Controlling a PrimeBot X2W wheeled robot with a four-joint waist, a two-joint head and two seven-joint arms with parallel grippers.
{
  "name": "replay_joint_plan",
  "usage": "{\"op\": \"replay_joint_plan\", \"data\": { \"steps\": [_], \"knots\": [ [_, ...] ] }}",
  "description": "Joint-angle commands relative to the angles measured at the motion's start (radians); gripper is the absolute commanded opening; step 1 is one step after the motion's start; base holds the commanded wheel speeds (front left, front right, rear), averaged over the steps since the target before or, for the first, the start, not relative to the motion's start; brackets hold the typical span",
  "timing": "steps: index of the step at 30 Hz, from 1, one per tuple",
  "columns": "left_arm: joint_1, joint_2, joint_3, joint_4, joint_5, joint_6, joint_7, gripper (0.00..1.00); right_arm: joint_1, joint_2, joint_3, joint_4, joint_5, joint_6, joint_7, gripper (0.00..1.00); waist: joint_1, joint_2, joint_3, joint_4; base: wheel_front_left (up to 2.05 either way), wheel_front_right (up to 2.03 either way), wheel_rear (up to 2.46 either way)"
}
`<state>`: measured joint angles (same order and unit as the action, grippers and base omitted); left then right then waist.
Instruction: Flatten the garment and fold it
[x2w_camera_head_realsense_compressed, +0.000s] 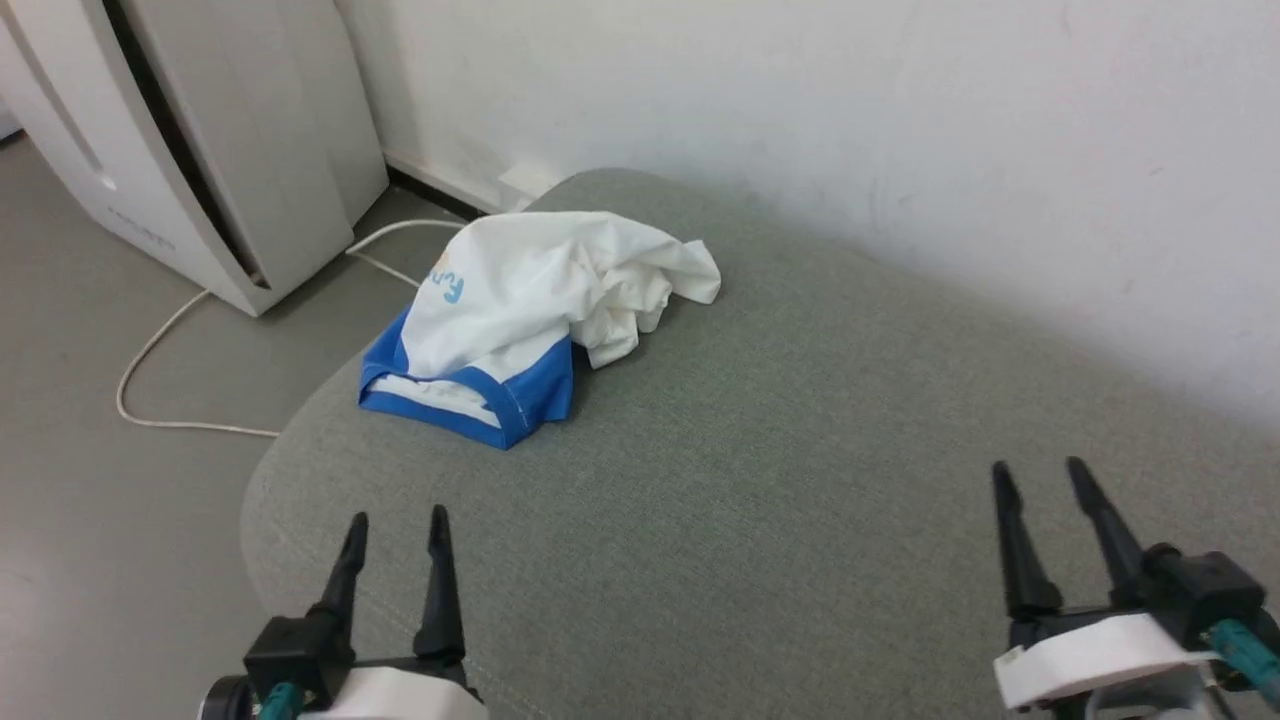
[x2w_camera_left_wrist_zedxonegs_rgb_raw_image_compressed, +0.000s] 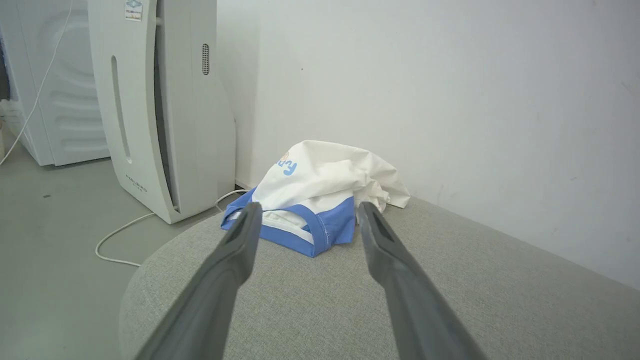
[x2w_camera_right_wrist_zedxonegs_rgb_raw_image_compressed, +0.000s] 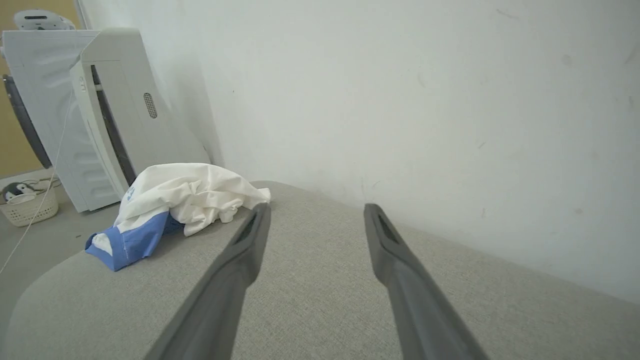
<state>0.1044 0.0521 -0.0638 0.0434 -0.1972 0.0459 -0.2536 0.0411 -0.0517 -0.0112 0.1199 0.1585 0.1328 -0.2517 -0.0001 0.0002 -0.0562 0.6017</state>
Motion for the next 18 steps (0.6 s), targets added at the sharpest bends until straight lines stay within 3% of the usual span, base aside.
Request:
{"op": "replay_joint_plan", "data": {
  "steps": [1,18],
  "knots": [
    [-0.016,-0.002,-0.02,0.007,-0.008,-0.006,-0.008,1.0,-0.007,0.001,-0.033,-0.003,-0.004,-0.002,-0.01,1.0,0.0001,-0.0002,0.033,0.019,0.0,0.0,0.0],
    [-0.077,-0.002,-0.079,0.037,-0.018,-0.004,-0.008,1.0,-0.004,0.001,-0.121,0.007,-0.014,-0.002,-0.01,1.0,0.0001,-0.0002,0.035,-0.017,0.0,0.0,0.0]
  ]
}}
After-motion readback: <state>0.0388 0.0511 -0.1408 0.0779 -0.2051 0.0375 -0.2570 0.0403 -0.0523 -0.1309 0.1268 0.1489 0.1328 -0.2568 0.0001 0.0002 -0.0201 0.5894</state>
